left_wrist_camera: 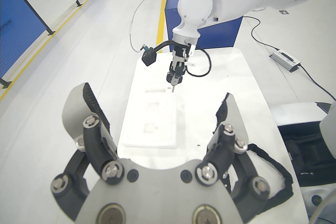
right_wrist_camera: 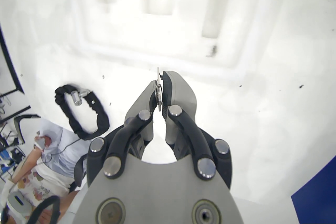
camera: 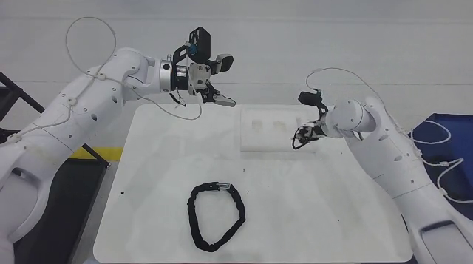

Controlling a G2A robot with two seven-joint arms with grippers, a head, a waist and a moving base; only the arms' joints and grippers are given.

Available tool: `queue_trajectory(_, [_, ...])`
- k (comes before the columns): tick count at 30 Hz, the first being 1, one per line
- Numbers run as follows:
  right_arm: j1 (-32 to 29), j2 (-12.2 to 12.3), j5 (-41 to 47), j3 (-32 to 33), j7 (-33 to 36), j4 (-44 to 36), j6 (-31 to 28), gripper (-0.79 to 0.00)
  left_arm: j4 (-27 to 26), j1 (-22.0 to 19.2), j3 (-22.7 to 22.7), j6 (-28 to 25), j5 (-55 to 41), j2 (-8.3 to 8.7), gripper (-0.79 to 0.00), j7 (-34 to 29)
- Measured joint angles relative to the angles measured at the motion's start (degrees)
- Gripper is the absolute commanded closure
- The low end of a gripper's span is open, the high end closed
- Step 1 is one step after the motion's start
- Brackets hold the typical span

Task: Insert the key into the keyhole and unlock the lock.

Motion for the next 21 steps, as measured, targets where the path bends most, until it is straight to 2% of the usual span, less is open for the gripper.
queue_trajectory(5, [-7.2,2.8,0.7,7.5,0.1,-11.4,-2.2,0.000,0.0,0.0,0.0,0.0,0.0,0.00,-0.785,0.0])
queue_trajectory(10, [-14.4,4.5,6.3,15.3,-1.8,-18.1,-6.9,0.000,0.0,0.0,0.0,0.0,0.0,0.00,-0.785,0.0])
queue_trajectory(16, [-20.4,5.5,14.6,22.0,-4.9,-18.9,-12.7,0.000,0.0,0.0,0.0,0.0,0.0,0.00,-0.785,0.0])
queue_trajectory(21, [-22.9,5.8,19.7,24.6,-6.8,-17.6,-15.9,0.000,0.0,0.0,0.0,0.0,0.0,0.00,-0.785,0.0])
